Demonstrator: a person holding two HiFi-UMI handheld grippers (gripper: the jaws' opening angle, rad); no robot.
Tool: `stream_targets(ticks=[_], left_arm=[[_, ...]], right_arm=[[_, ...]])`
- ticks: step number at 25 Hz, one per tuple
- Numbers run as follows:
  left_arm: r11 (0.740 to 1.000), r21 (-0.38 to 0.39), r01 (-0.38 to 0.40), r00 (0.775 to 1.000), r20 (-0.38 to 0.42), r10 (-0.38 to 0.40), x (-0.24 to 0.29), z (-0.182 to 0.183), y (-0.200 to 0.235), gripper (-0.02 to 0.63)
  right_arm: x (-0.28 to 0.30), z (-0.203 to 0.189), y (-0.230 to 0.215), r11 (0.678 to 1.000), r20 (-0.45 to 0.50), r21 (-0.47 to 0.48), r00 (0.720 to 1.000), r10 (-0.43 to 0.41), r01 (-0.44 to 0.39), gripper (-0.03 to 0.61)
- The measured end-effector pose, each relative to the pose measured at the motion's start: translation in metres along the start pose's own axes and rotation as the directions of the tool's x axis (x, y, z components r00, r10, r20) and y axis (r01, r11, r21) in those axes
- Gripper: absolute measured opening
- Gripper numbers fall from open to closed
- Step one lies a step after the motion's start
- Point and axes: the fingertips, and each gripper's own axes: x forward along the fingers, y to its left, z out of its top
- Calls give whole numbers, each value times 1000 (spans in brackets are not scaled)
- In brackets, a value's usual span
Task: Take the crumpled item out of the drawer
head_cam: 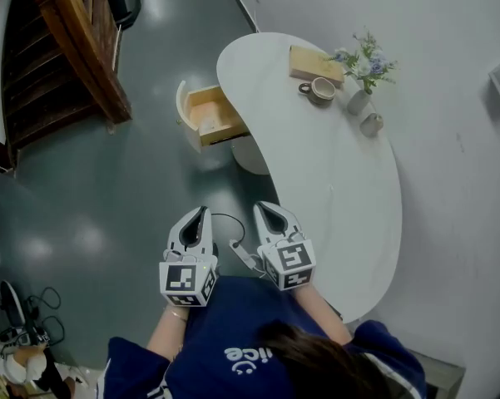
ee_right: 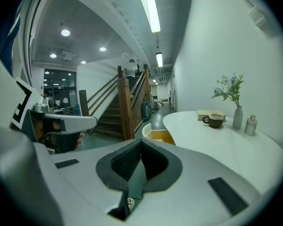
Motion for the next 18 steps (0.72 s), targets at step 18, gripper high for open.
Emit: stream_targets(ticks=[18], left_arm=[[979, 32, 200, 975, -106, -195, 148, 45, 129, 5]], right_arm=[[181, 51, -41, 968, -149, 125, 969, -198, 217, 9]])
